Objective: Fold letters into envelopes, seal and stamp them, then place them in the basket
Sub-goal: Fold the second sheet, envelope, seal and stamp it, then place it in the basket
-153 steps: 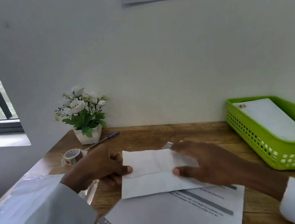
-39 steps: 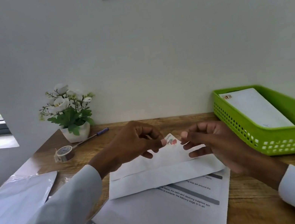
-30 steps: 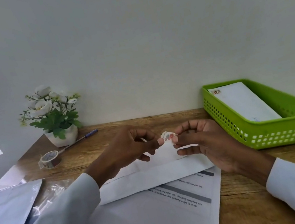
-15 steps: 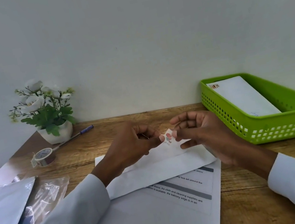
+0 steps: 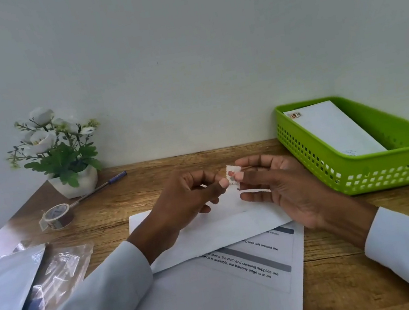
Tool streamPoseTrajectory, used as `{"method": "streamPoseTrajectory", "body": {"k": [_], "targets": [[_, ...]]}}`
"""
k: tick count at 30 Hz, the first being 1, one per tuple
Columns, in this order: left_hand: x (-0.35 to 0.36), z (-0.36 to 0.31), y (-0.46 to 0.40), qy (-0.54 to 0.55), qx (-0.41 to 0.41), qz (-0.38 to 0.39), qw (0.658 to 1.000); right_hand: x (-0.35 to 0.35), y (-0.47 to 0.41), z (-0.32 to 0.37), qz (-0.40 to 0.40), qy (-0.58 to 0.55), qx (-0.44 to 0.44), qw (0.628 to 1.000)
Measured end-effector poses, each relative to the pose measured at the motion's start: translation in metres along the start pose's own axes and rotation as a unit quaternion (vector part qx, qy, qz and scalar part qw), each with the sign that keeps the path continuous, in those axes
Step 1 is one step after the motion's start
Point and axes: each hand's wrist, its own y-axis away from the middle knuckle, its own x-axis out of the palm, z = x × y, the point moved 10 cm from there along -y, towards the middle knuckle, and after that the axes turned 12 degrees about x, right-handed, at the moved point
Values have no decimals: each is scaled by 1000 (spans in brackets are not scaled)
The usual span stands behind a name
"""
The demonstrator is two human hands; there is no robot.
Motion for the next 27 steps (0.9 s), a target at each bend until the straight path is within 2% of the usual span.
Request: {"method": "streamPoseTrajectory", "body": {"k": [3, 6, 9, 14, 17, 27], "targets": [[0, -1, -1, -42, 17, -11, 999, -12, -1, 10, -28, -25, -11, 999], [2, -7, -5, -144, 67, -7, 987, -33, -4, 21, -67, -15, -9, 998], [11, -14, -9, -255, 110, 22, 960, -51, -7, 26, -104, 41, 1, 994], [35, -16, -20, -361, 153, 74, 917, -59, -15, 23, -141, 163, 7, 977], [49, -7, -26, -369, 167, 89, 910, -57, -21, 20, -146, 221, 5, 964], [55, 20, -23, -317, 164, 59, 932, -51, -33, 17, -140, 329, -11, 934]]}}
